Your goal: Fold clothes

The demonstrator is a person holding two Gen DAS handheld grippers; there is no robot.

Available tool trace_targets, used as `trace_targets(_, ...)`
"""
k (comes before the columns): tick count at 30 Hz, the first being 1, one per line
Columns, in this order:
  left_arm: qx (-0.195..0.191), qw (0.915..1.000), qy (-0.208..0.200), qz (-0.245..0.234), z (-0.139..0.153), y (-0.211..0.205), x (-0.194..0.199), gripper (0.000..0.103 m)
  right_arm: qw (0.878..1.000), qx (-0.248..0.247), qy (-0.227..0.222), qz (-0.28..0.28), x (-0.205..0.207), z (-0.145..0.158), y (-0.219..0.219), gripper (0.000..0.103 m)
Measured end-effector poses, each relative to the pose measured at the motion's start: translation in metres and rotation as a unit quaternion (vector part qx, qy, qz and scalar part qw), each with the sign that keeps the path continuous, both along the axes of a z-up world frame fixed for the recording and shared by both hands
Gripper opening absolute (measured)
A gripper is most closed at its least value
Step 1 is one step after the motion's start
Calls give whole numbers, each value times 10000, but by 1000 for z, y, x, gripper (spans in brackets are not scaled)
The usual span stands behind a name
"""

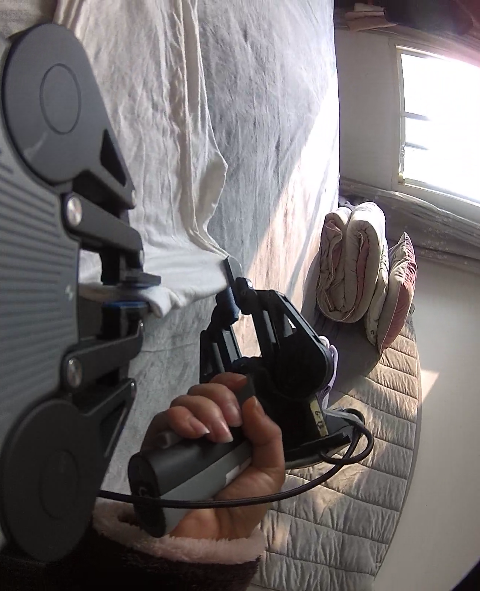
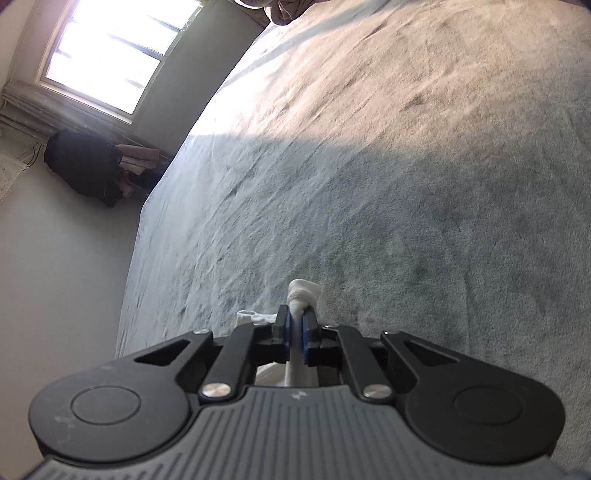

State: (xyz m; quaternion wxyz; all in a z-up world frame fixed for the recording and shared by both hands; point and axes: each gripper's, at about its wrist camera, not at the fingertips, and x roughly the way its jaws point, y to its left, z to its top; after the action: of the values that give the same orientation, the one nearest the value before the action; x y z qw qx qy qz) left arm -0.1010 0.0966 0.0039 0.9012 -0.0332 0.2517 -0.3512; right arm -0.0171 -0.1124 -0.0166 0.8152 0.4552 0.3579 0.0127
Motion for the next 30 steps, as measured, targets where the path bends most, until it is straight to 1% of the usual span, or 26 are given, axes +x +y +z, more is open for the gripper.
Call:
trace_targets(2, -394, 9988, 233, 174, 1, 15, 4, 6, 9999, -85, -31, 58, 3, 9, 9, 6)
trace_targets(5, -924, 9931, 538, 489, -1, 35, 10, 6, 9995, -234, -61, 181, 7, 22, 22, 6)
trace_targets(8, -1347, 9843, 745, 862, -2, 55, 15, 6, 9991, -325, -69, 258, 14, 32, 33, 6)
trace_targets(12, -1749, 9701, 926, 1403, -2, 81, 20, 6, 9984, -457, -64, 339, 30, 35, 53, 6)
trace_targets(17, -2105, 9470, 1254, 2077, -6, 113, 25, 6, 9968, -574, -62, 548, 47, 37, 76, 6)
trace_targets(21, -2336, 9250, 1516, 2585, -9, 137, 25, 6, 9951, -653, -49, 747, 60, 35, 101, 6)
trace_targets(27, -2545, 8916, 1709, 3332, -11, 164, 18, 6, 9906, -795, -49, 1108, 81, 33, 143, 6)
trace_targets(30, -2581, 8766, 1735, 3672, -13, 177, 14, 6, 9874, -896, -122, 1299, 85, 36, 166, 6)
